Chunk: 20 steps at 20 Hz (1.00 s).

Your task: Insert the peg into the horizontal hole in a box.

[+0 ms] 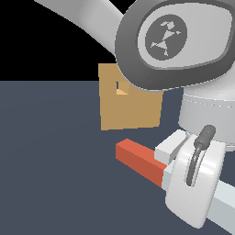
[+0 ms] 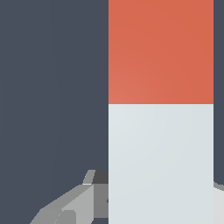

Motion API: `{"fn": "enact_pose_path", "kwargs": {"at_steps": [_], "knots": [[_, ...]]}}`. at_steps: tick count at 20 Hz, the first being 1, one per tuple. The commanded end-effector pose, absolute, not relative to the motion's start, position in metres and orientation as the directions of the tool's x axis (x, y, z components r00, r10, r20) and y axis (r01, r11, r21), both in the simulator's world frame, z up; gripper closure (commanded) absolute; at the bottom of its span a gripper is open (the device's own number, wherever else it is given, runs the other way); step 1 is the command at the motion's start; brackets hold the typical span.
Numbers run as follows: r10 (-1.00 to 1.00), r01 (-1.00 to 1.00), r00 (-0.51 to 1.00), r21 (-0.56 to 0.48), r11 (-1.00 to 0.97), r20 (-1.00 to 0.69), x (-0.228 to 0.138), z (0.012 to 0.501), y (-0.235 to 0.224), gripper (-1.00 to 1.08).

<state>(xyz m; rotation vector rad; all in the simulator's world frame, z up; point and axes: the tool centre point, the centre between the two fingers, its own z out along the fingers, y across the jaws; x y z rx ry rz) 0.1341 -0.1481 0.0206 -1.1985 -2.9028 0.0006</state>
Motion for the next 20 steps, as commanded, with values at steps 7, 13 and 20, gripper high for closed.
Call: {"fn": "enact_pose_path", "kwargs": {"at_steps": [7,13,20], "knots": [[0.716,0.716,-0.699,0.000,0.699,0.001,0.131,0.024,-0.146,1.08],[0.742,0.742,-0.670,0.000,0.670,0.001,0.123,0.033,-0.141,1.08],[0.800,0.800,-0.600,0.000,0.600,0.001,0.106,0.053,-0.129,1.08]]}}
